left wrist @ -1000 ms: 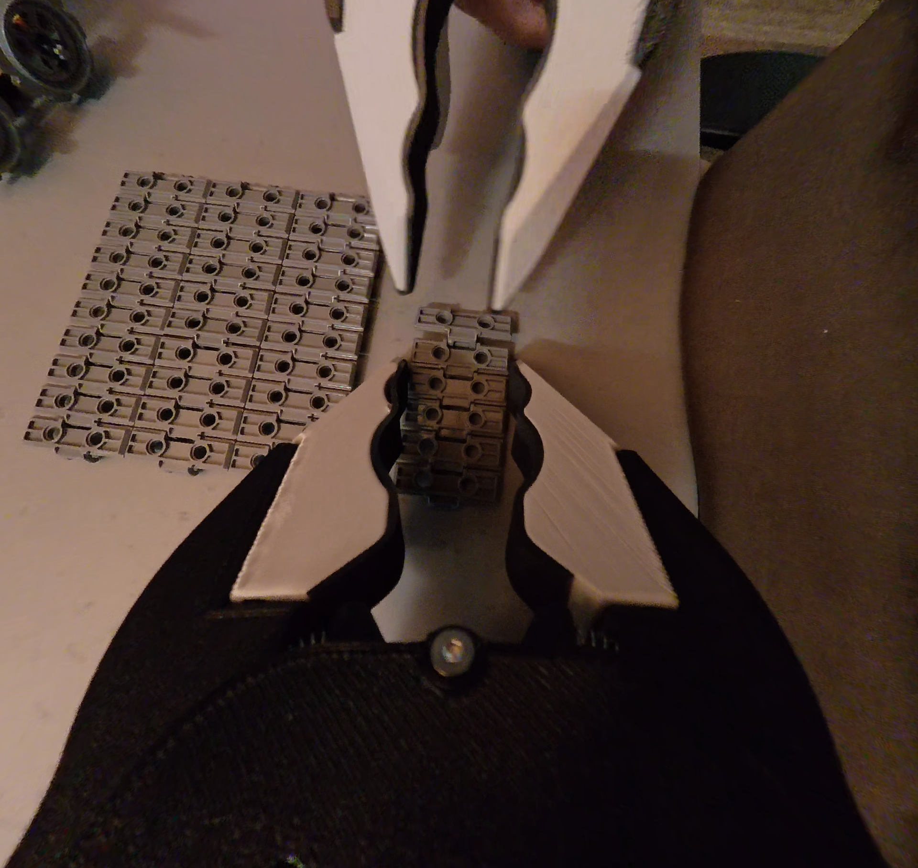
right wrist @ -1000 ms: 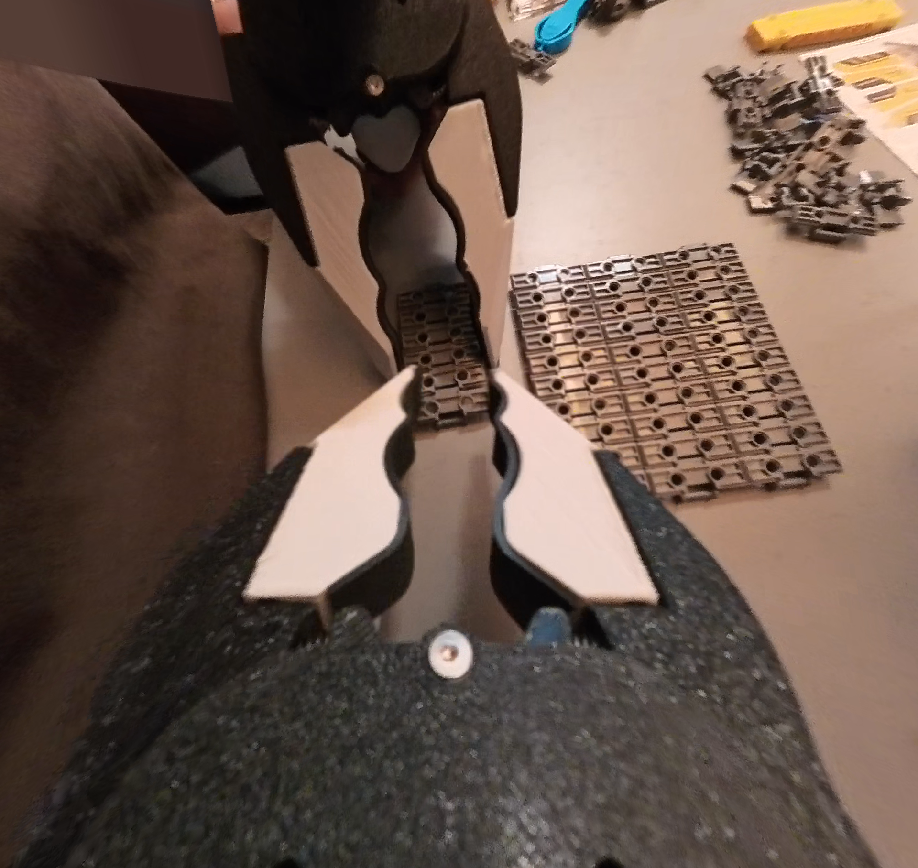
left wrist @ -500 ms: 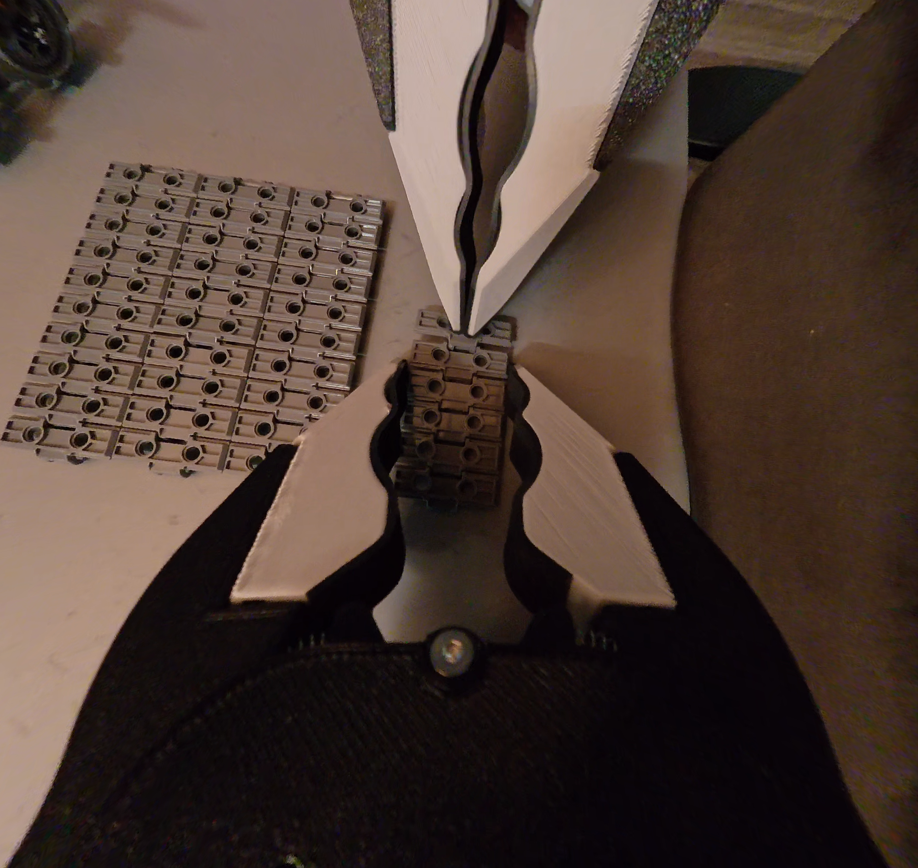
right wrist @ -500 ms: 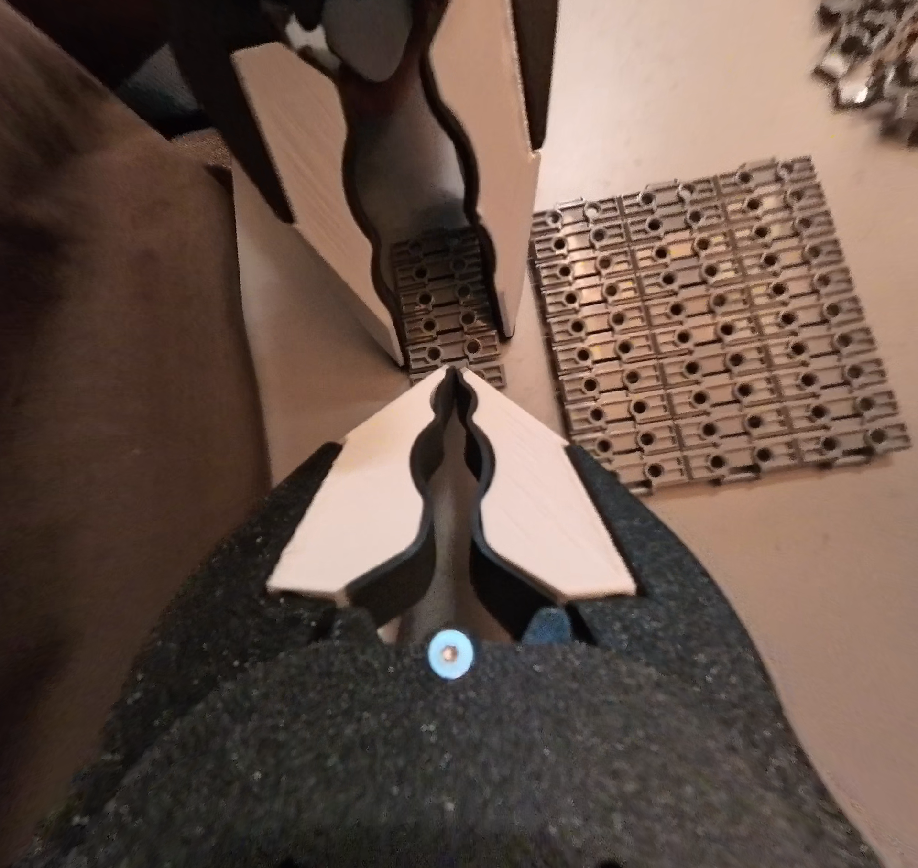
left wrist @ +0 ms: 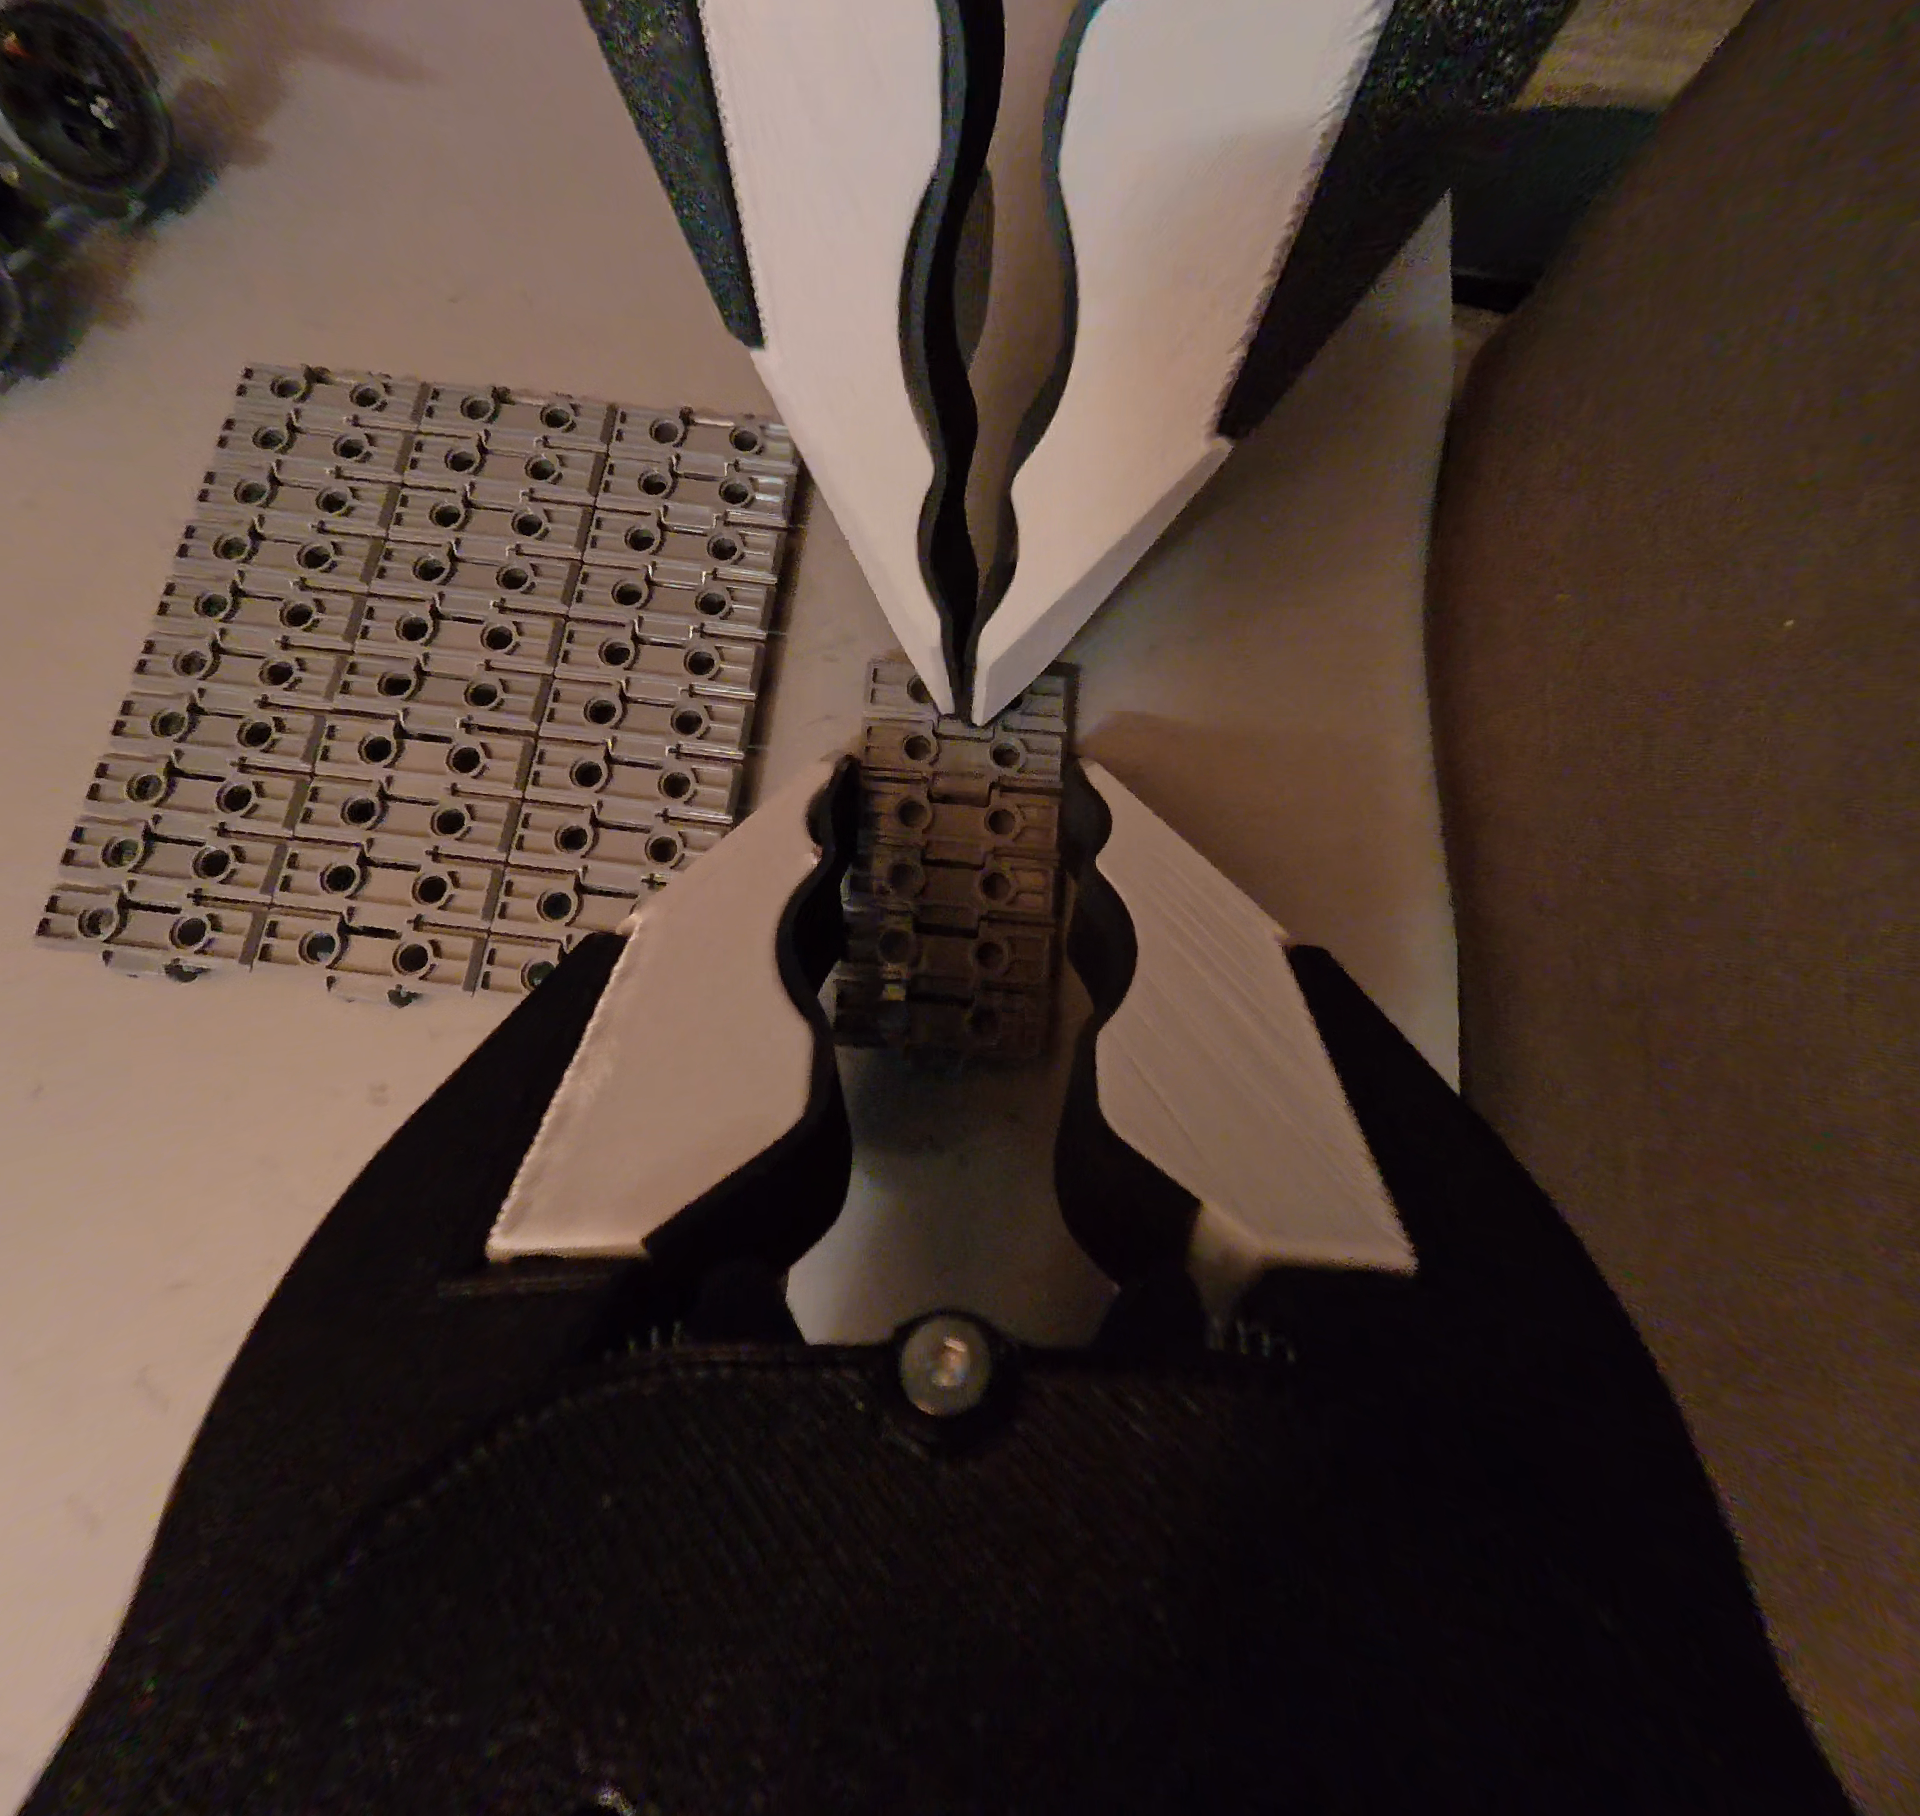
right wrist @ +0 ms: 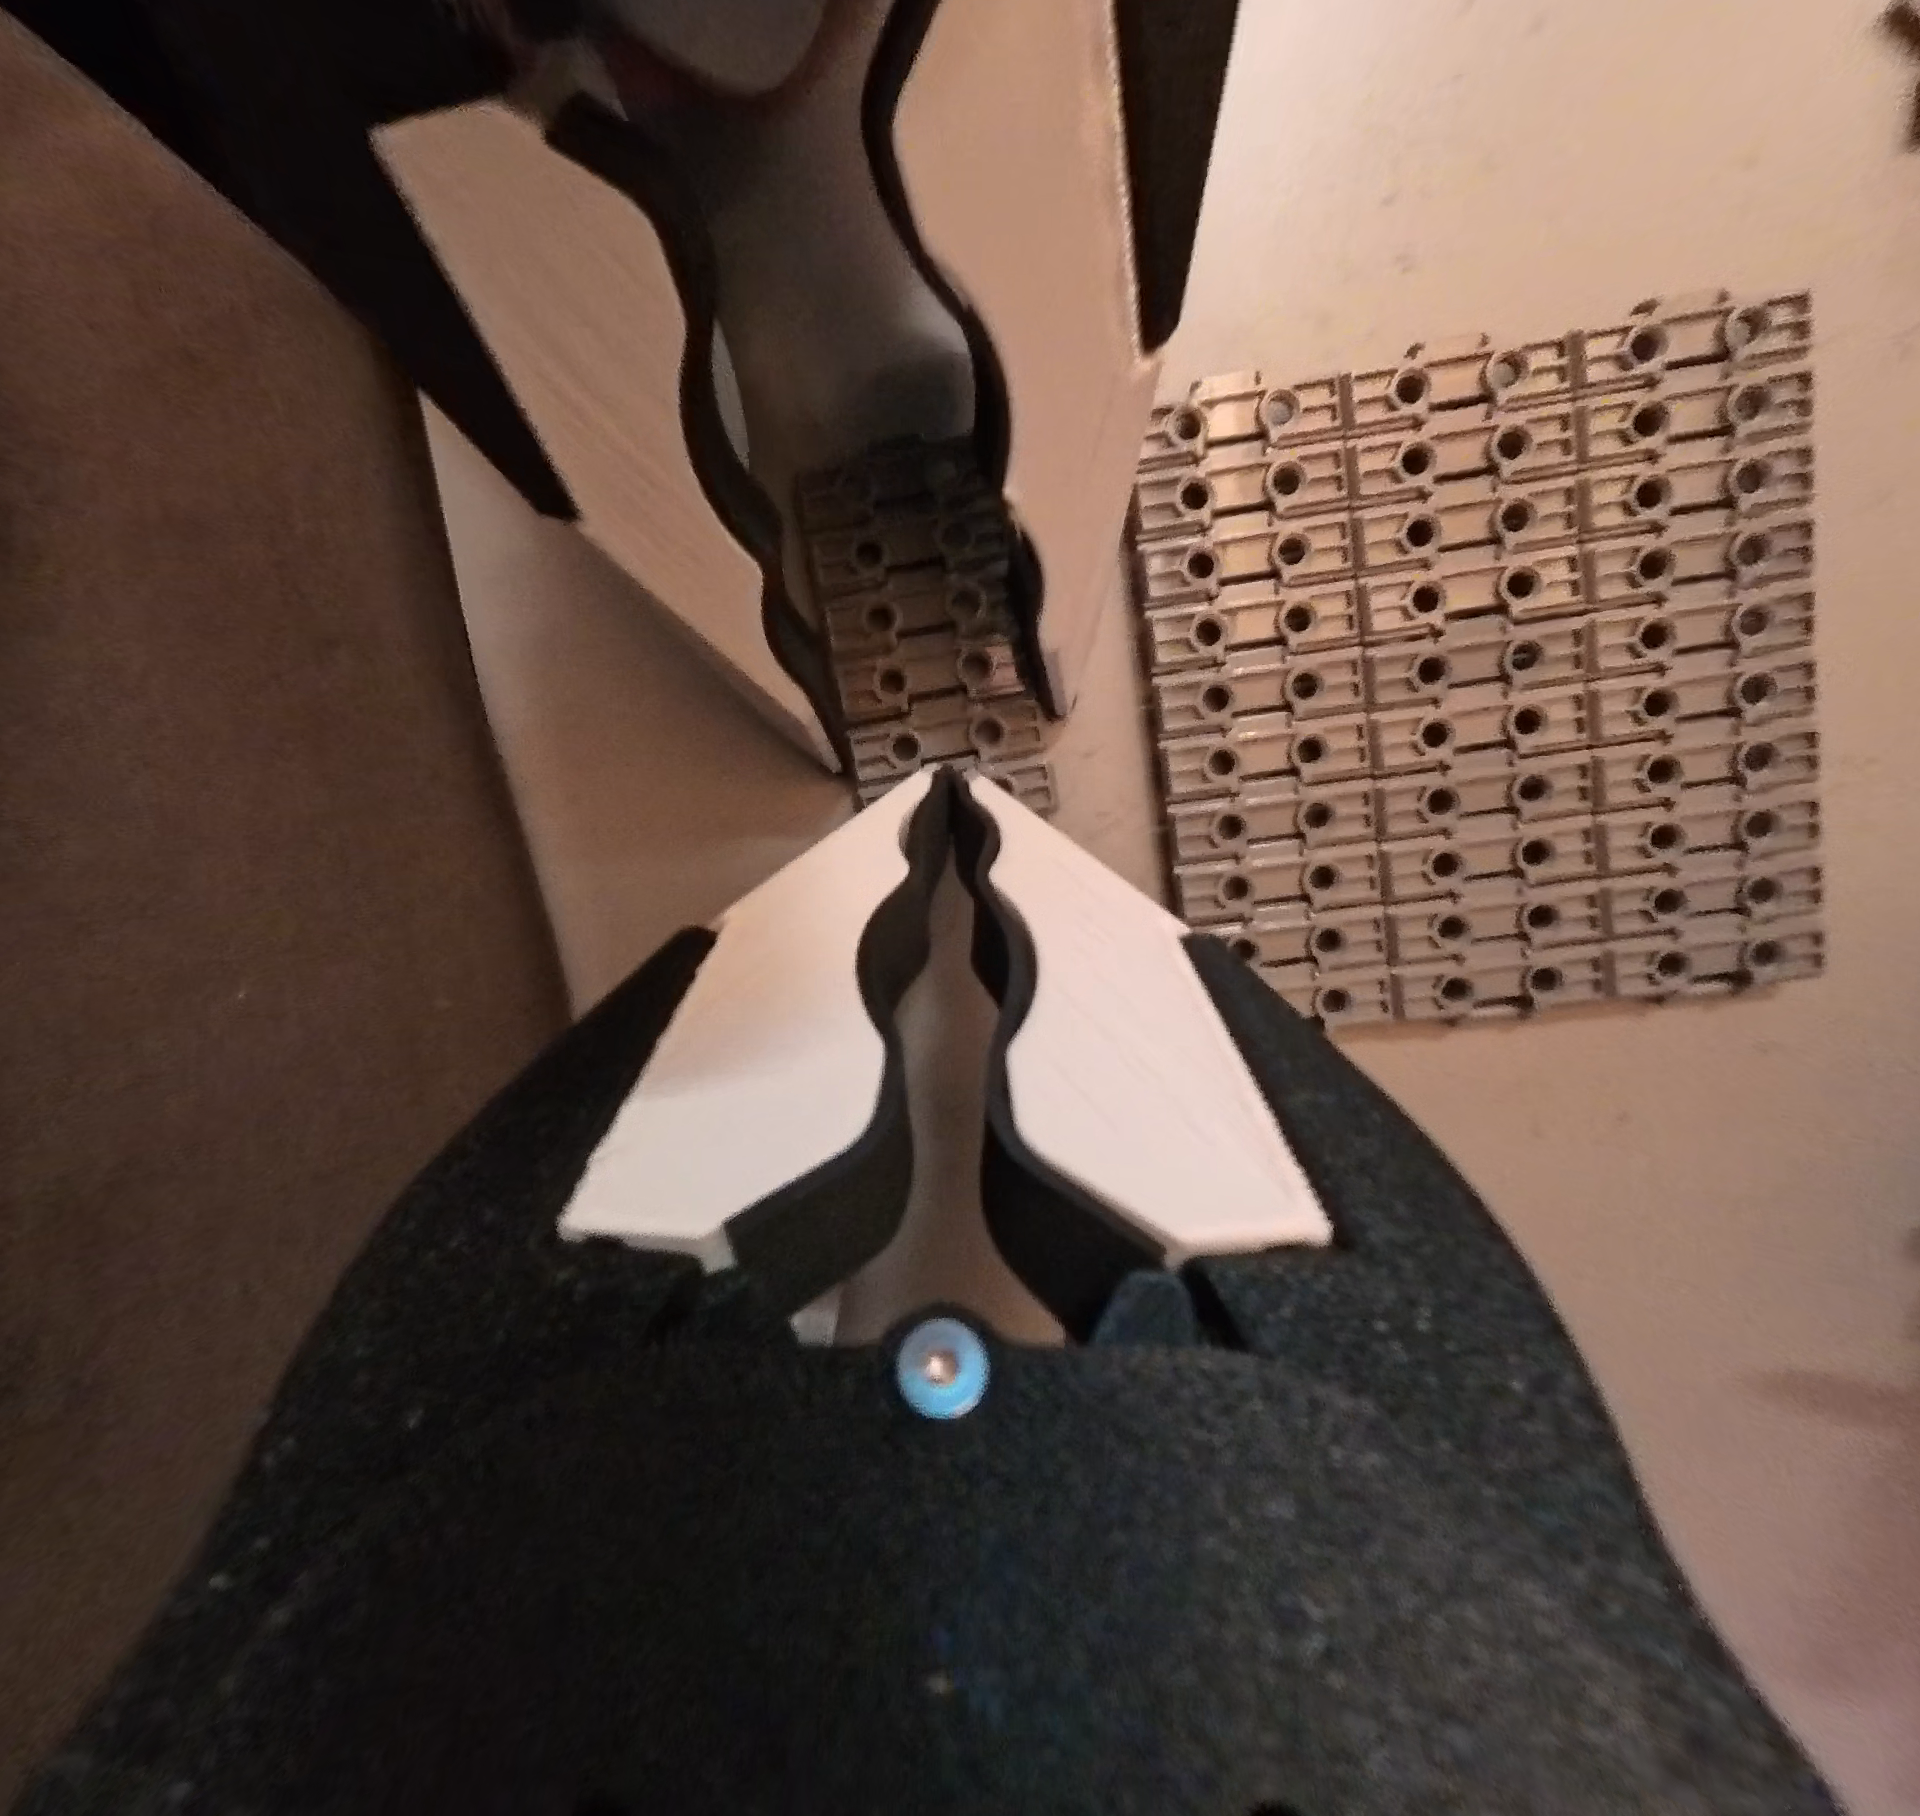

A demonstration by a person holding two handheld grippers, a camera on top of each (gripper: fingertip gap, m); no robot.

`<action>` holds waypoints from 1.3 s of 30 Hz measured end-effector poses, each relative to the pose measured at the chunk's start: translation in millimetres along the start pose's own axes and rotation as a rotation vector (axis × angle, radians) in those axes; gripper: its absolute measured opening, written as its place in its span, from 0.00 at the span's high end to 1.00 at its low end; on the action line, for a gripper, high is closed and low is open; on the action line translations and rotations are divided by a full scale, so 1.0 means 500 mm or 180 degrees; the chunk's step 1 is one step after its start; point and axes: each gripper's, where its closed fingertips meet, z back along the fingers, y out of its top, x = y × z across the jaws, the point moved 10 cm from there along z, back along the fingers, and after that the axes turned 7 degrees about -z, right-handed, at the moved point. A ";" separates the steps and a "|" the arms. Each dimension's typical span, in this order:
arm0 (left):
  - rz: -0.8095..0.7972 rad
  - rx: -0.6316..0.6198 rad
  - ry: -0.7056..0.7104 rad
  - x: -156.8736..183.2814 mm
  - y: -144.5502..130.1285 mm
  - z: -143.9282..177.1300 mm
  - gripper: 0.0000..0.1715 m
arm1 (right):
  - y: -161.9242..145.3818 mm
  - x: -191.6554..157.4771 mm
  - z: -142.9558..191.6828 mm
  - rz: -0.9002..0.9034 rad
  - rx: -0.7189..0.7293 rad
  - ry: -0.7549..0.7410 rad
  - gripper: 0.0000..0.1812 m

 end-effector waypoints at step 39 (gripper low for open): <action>0.0877 -0.0729 0.1809 -0.287 -0.096 0.098 0.84 | -0.116 -0.006 0.048 -0.0282 0.1686 -0.0371 0.98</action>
